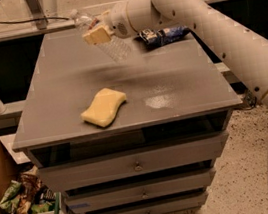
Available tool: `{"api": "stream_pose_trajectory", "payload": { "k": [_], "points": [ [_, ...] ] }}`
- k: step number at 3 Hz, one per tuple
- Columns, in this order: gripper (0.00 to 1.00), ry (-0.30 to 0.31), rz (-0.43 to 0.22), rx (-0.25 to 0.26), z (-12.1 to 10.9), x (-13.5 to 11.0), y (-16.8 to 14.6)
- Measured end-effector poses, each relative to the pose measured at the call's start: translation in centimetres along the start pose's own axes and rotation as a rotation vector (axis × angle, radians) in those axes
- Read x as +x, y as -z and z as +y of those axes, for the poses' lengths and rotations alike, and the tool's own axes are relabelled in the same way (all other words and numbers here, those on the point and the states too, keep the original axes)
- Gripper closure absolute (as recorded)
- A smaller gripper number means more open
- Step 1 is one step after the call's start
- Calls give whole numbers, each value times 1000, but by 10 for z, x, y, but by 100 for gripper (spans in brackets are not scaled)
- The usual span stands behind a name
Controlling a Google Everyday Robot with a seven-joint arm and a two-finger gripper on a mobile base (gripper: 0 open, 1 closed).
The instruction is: Place water bottle upright
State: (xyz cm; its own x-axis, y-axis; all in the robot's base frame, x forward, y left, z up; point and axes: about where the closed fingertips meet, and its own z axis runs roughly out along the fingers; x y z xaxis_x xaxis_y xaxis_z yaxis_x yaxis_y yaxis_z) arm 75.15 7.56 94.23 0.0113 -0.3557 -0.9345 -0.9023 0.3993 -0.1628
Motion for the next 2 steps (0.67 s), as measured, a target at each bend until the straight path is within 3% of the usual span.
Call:
{"api": "stream_pose_trajectory", "payload": {
  "k": [1, 2],
  "points": [
    [100, -55, -79, 47, 11, 17, 32],
    [100, -54, -79, 45, 11, 16, 31]
  ]
}}
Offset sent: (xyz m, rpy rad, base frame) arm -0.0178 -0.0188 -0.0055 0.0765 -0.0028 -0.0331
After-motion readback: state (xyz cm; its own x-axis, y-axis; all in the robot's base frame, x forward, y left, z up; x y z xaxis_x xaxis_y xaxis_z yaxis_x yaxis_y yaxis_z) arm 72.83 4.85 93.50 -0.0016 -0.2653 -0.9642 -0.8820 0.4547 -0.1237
